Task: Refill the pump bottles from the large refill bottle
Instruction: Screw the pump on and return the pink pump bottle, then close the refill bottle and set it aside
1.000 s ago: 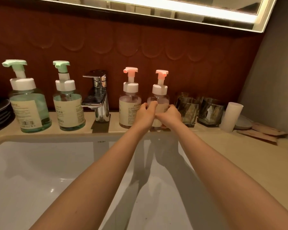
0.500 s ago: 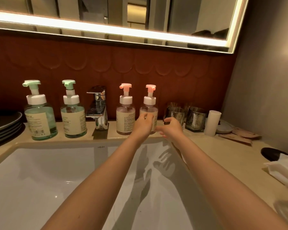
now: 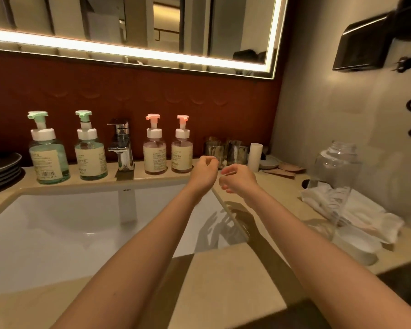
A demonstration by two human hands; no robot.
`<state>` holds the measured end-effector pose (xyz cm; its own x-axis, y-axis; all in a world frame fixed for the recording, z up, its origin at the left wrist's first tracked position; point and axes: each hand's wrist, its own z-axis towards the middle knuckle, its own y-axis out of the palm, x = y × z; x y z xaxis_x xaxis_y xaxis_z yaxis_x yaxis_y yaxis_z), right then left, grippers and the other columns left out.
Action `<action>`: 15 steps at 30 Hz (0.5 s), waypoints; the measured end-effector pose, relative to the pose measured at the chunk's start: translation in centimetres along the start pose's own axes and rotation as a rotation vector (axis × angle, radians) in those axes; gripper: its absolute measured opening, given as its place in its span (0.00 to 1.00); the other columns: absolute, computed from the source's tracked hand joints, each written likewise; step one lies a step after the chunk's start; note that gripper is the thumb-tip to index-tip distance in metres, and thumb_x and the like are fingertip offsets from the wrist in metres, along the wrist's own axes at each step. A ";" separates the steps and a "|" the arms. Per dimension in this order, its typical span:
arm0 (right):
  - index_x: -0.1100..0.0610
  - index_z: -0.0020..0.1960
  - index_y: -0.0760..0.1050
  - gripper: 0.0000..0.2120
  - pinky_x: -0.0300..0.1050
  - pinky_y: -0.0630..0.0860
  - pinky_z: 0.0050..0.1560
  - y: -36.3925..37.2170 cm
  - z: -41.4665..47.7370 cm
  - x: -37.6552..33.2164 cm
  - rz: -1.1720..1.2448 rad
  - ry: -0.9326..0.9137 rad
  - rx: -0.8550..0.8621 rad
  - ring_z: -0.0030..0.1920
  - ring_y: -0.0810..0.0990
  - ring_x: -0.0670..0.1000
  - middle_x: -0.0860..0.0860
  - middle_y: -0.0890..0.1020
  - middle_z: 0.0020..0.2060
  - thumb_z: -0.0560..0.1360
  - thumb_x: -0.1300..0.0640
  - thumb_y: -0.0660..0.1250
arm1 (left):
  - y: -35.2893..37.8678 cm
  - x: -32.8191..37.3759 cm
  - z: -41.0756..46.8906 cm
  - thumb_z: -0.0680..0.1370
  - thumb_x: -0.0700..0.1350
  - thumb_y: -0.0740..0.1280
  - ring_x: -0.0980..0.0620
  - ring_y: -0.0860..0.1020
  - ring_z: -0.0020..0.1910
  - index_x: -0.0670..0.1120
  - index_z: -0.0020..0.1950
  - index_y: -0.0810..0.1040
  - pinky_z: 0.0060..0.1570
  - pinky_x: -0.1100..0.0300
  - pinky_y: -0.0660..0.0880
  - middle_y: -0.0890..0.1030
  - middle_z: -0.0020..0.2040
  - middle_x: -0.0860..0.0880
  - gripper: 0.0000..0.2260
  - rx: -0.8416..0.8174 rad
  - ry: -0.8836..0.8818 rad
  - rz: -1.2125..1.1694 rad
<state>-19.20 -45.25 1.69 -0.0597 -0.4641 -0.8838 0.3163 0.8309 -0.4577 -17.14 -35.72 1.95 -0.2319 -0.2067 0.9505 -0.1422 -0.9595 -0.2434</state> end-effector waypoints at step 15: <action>0.57 0.42 0.75 0.07 0.36 0.76 0.33 -11.8 -8.8 2.5 0.002 0.030 0.117 0.35 0.79 0.48 0.53 0.79 0.39 0.74 0.67 0.65 | 9.8 3.9 -6.9 0.81 0.46 0.53 0.51 0.70 0.51 0.46 0.60 0.67 0.50 0.56 0.67 0.72 0.51 0.49 0.10 -0.172 0.093 -0.057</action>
<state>-31.44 -53.48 4.03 -0.0864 -0.4514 -0.8881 0.4249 0.7896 -0.4427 -26.04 -44.63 1.94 -0.3051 -0.1269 0.9438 -0.3177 -0.9208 -0.2265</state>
